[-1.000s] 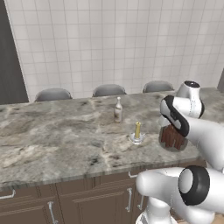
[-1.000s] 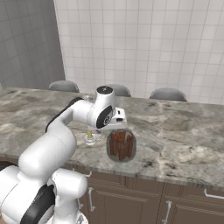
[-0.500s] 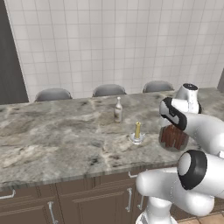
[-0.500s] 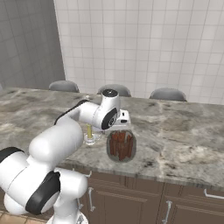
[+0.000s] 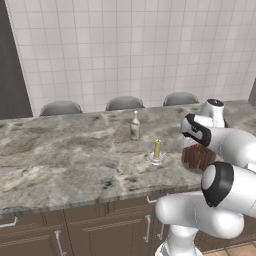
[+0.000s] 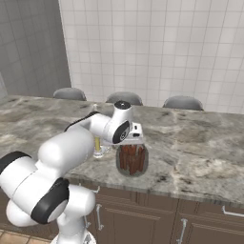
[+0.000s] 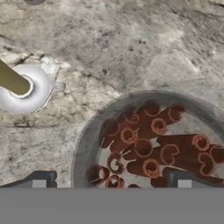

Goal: Pick the candle and jar from the dining table and place them in the open cabinet. Close the cabinet after placing the objects.

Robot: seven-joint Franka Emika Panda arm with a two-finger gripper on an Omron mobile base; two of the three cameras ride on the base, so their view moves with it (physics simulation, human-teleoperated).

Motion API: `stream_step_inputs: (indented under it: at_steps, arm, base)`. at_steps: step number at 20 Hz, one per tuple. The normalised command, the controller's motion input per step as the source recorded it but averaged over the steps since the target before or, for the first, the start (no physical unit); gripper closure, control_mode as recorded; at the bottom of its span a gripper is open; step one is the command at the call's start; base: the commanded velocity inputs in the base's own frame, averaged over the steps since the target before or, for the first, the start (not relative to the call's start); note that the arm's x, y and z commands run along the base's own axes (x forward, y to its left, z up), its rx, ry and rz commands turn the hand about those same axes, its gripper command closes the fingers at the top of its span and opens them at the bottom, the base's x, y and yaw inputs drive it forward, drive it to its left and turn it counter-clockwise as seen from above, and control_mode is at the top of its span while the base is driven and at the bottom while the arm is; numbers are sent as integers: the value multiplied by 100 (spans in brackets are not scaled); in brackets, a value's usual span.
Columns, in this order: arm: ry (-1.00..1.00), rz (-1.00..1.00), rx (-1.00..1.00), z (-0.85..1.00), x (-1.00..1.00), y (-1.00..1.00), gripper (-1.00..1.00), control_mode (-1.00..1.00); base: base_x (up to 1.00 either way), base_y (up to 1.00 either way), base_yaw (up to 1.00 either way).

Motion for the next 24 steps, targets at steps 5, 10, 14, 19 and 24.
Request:
stream_step_inputs:
  at_steps: [5, 10, 14, 19, 24]
  arm:
    - [0, 0, 1, -25, 0, 0, -100, -100]
    - [0, 0, 1, -27, 0, 0, -100, -100]
    - [0, 0, 0, -35, 0, 0, -100, -100]
    - [2, 0, 1, -44, 2, 0, 100, -100]
    - [5, 1, 0, -58, 2, 7, 100, -100]
  base:
    - [0, 0, 0]
    - [0, 0, 0]
    - [0, 0, 0]
    - [0, 0, 0]
    - [0, 0, 0]
